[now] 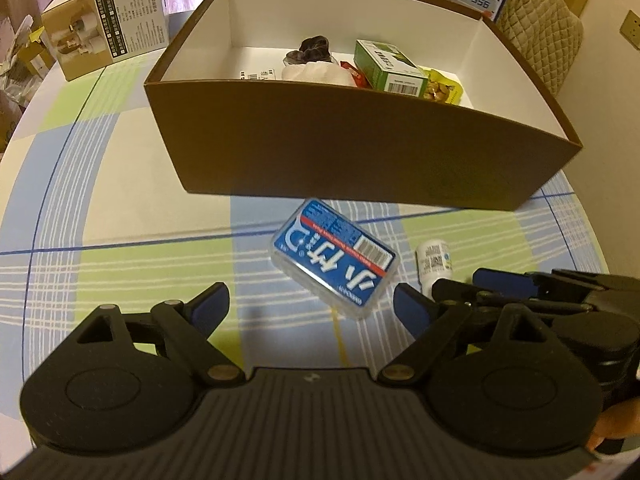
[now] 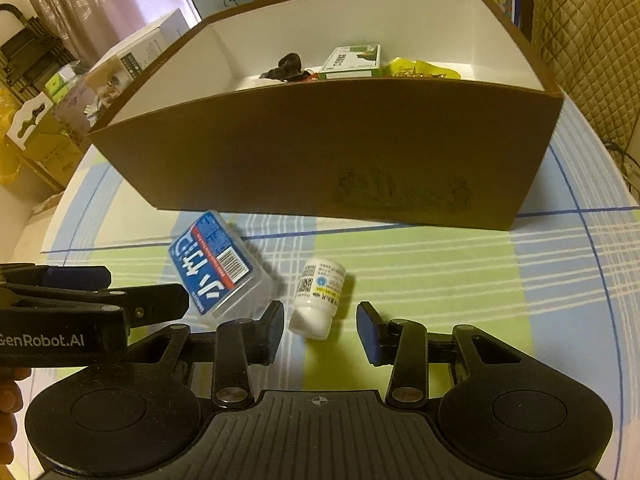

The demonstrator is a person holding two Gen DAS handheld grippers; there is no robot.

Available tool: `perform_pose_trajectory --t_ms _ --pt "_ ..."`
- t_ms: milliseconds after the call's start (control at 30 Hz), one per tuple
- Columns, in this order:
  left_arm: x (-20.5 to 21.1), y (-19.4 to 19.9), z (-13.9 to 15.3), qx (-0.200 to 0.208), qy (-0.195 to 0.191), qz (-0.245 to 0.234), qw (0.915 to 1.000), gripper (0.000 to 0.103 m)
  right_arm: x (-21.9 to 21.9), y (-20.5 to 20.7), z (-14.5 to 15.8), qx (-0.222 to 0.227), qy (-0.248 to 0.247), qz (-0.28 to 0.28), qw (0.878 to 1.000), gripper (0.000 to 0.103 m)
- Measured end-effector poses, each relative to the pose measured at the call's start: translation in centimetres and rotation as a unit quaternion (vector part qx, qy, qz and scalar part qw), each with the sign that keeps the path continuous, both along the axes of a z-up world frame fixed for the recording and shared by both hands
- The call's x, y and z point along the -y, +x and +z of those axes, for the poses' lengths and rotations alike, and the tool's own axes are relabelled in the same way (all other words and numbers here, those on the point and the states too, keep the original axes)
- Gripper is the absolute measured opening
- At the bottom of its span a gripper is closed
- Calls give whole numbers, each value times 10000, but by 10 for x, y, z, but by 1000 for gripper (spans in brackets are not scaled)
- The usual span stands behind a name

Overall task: Organize objects
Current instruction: 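Grasp the blue toothpick box with the left tool while the right grasps the white pill bottle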

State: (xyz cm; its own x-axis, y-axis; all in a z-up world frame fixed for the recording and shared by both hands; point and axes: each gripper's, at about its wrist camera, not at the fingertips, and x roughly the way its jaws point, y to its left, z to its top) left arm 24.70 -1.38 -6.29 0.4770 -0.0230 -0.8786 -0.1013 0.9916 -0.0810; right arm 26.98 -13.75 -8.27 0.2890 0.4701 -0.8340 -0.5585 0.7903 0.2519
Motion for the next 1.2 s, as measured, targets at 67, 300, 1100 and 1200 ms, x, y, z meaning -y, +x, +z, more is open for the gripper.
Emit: perform_pose_trajectory --t_ms 67,300,1100,1200 --pt "-1 5 -2 0 -10 37 10000 87 -2 3 -3 -23 -20 7 10000 34" --pt "0 22 -14 -34 -190 234 9995 88 4 13 -9 6 -149 -3 9999 22" --pt "-33 28 -39 -175 6 383 9991 86 16 24 -6 190 -300 67 9993 43" --pt "-40 25 -38 -123 26 343 9993 75 10 26 -7 251 -290 80 9992 43"
